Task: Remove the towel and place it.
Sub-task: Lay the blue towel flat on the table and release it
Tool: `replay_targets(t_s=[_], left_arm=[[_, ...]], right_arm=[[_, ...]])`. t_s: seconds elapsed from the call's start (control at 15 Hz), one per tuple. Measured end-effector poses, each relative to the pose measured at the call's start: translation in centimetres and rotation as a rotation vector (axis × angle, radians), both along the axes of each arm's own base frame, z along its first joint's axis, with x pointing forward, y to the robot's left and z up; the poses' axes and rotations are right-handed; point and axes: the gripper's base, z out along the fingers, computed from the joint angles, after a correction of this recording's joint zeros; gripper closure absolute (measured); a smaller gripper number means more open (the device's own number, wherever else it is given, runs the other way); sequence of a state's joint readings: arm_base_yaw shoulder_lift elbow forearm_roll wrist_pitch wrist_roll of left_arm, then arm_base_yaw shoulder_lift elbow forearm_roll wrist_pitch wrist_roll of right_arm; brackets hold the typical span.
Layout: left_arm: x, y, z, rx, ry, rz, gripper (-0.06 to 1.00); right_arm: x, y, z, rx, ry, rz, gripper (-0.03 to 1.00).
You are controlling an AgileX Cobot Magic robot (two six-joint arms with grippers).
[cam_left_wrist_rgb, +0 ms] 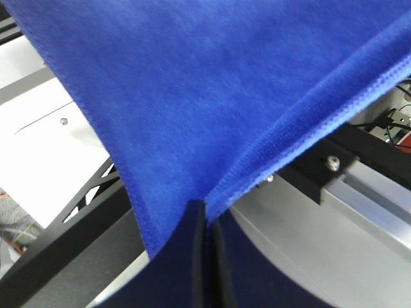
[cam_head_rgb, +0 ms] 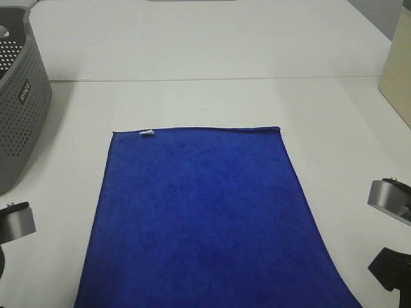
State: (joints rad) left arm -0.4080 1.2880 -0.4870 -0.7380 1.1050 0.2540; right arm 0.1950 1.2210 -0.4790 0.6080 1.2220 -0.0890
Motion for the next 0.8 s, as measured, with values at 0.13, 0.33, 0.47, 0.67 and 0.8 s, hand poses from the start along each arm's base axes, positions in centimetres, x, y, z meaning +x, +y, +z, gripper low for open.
replay_targets(t_s=[0.13, 0.33, 0.47, 0.67, 0.8], left_arm=[[0.6, -0.2, -1.3, 0.028, 0.047, -0.003, 0.94], [1.1, -0.4, -2.2, 0.045, 0.088, -0.009, 0.94], [1.6, -0.6, -1.9, 0.042, 0.077, -0.019, 0.94], [1.9, -0.6, -1.6, 0.058, 0.079, -0.039, 0.9], [1.8, -0.5, -1.6, 0.067, 0.081, -0.048, 0.83]], right_arm=[[0.5, 0.1, -0.9, -0.01, 0.06, 0.016, 0.94], [1.0, 0.2, -2.1, -0.021, 0.14, 0.02, 0.93], [1.1, 0.2, -2.4, -0.027, 0.153, 0.023, 0.93], [1.1, 0.1, -2.4, -0.034, 0.15, 0.027, 0.89], [1.1, 0.1, -2.4, -0.036, 0.15, 0.03, 0.84]])
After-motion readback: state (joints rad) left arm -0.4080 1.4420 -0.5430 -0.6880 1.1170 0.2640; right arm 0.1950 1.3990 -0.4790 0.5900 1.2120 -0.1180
